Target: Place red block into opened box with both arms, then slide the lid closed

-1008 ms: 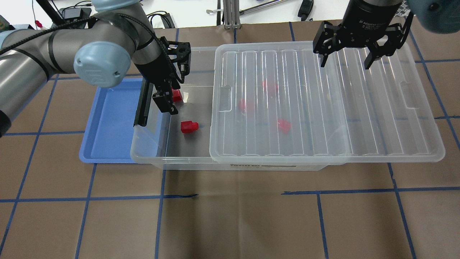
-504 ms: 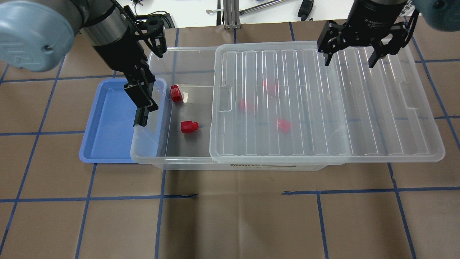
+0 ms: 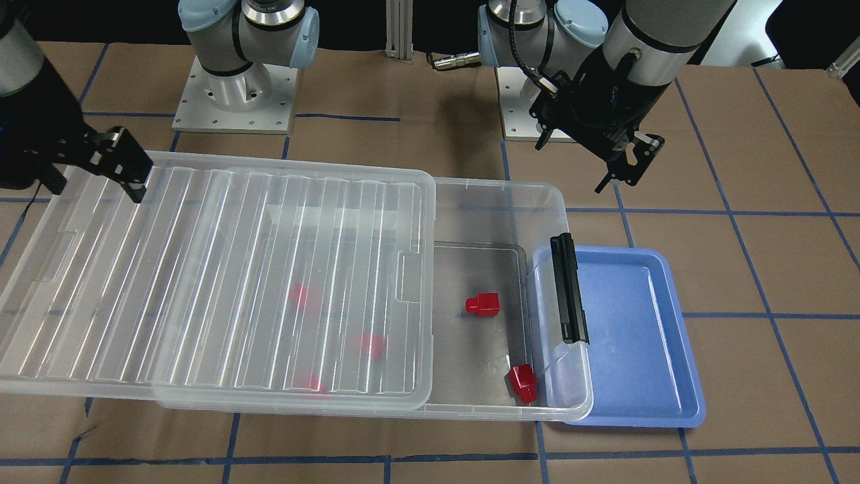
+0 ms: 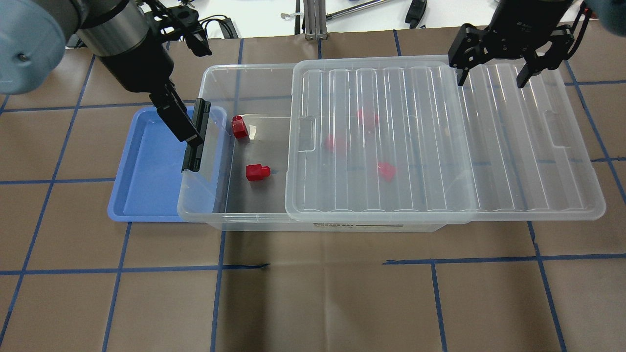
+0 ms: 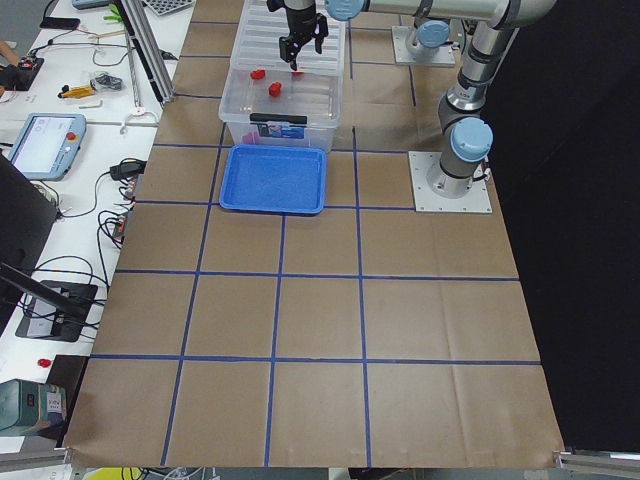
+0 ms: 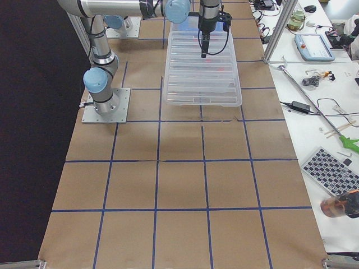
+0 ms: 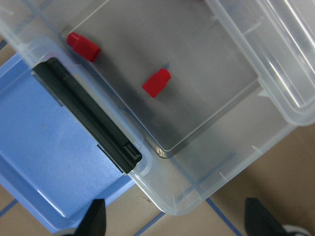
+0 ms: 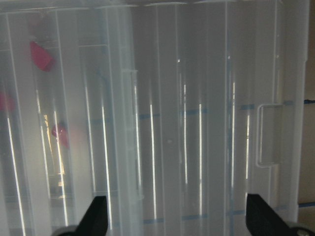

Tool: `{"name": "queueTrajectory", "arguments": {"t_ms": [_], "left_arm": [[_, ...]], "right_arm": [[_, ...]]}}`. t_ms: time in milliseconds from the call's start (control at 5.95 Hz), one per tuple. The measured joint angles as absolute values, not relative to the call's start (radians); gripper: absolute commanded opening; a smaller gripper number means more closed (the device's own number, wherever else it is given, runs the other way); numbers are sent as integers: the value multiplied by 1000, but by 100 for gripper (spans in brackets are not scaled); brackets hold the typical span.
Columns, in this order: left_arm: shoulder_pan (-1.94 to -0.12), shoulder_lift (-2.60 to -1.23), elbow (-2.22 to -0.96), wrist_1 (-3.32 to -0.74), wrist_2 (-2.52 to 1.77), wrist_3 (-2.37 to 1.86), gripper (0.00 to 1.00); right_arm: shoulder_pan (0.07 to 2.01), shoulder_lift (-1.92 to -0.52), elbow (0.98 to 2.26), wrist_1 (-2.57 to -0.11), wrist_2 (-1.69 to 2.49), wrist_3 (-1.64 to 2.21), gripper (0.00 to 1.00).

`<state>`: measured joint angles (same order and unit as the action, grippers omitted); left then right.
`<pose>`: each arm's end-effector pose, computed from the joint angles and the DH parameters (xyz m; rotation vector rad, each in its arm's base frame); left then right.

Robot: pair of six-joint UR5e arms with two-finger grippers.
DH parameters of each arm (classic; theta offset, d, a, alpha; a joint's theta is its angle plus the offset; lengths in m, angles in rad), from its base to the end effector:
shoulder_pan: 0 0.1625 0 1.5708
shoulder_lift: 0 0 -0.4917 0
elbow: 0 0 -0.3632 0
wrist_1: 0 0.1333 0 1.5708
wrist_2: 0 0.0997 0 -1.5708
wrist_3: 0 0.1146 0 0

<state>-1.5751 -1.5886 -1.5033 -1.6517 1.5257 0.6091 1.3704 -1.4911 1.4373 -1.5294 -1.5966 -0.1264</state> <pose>-0.1405 -0.4670 0.5546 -0.9316 -2.9453 -0.0253 0.0276 -0.5188 0.5589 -0.1154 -3.1119 0.0125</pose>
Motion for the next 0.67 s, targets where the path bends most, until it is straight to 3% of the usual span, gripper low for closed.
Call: {"name": "queueTrajectory", "arguments": {"t_ms": [672], "left_arm": [[-1573,-1505,-1592,-1542,1547,23,98]], "right_arm": [[1127,-1405,1438,-1616,-1613,-463,100]]}}
